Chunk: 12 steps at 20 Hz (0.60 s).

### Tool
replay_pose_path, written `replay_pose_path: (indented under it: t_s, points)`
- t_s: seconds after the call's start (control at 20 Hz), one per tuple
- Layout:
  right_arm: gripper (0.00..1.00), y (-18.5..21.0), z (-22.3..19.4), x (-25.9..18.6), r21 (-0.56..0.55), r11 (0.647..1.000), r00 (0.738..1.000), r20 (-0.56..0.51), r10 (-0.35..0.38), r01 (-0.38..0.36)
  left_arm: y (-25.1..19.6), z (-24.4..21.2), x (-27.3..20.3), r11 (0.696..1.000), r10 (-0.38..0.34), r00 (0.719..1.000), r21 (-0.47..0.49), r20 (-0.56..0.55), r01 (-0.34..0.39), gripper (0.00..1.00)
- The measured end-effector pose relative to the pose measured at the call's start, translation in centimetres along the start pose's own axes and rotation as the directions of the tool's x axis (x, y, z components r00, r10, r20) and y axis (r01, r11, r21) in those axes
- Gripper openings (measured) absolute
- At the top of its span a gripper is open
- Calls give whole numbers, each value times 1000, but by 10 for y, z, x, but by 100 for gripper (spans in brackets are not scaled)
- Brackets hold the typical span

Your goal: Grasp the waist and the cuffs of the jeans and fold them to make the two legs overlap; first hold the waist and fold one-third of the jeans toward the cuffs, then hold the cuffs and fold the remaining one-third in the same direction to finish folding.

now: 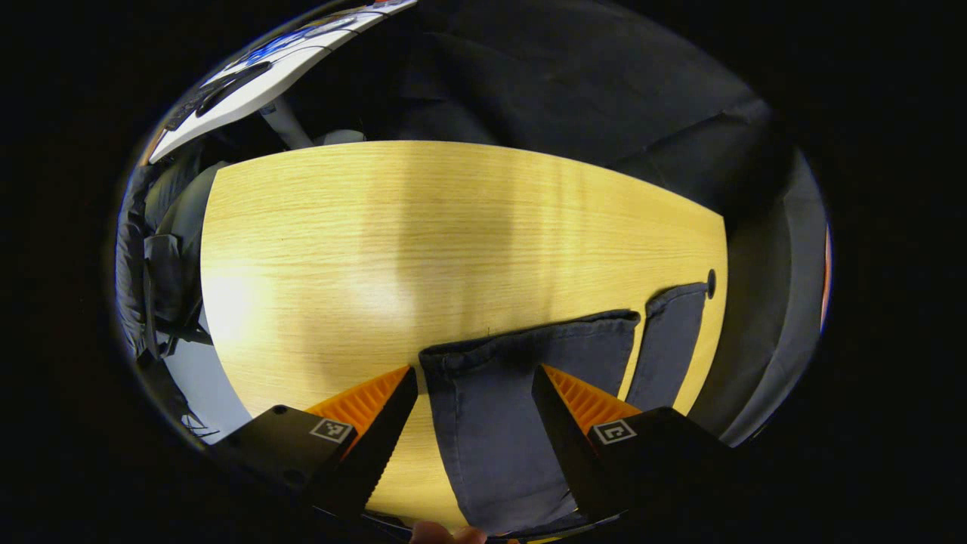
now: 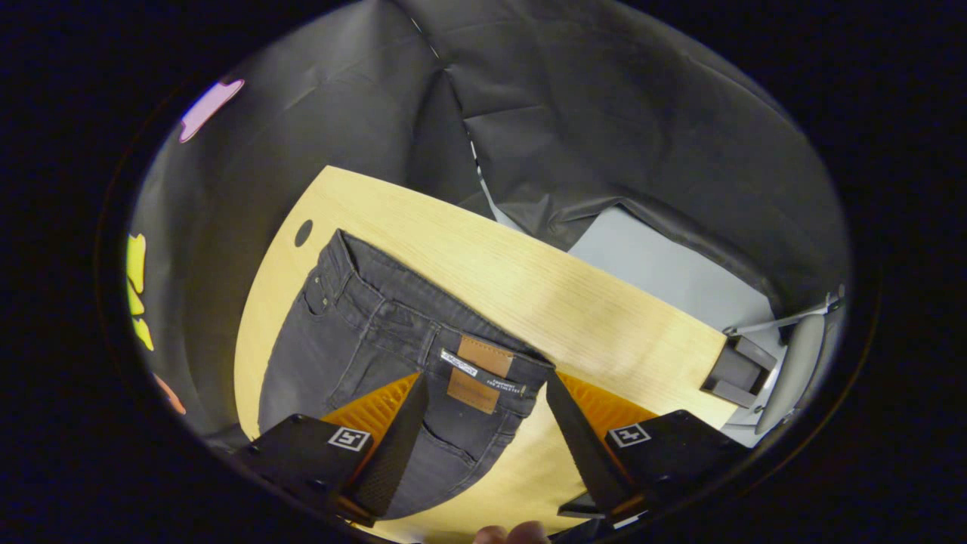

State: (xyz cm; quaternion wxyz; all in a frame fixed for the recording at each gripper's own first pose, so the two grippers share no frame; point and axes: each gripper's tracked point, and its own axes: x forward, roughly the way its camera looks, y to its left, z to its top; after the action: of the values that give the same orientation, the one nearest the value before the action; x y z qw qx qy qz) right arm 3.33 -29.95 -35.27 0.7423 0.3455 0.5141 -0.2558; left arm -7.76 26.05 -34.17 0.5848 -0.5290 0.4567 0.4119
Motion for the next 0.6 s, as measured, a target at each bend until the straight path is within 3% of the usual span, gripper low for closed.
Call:
replay_pose_path:
  t_s: [0.15,0.25,0.4,0.6]
  points:
    - [98,0,-2,5,12,1000,1000,-14,-10,10,-9,-2,3,999,26,999,31,-20,-26,100]
    - [98,0,-2,7,22,1000,1000,-22,-15,15,-38,-11,7,998,-54,997,22,-54,55,99]
    - [98,-1,-2,13,66,998,999,-39,-11,13,-34,-12,11,995,50,997,94,-51,-45,95]
    - [95,-4,-1,19,86,996,998,-49,-26,30,-30,-14,13,983,121,991,142,-50,-113,95]
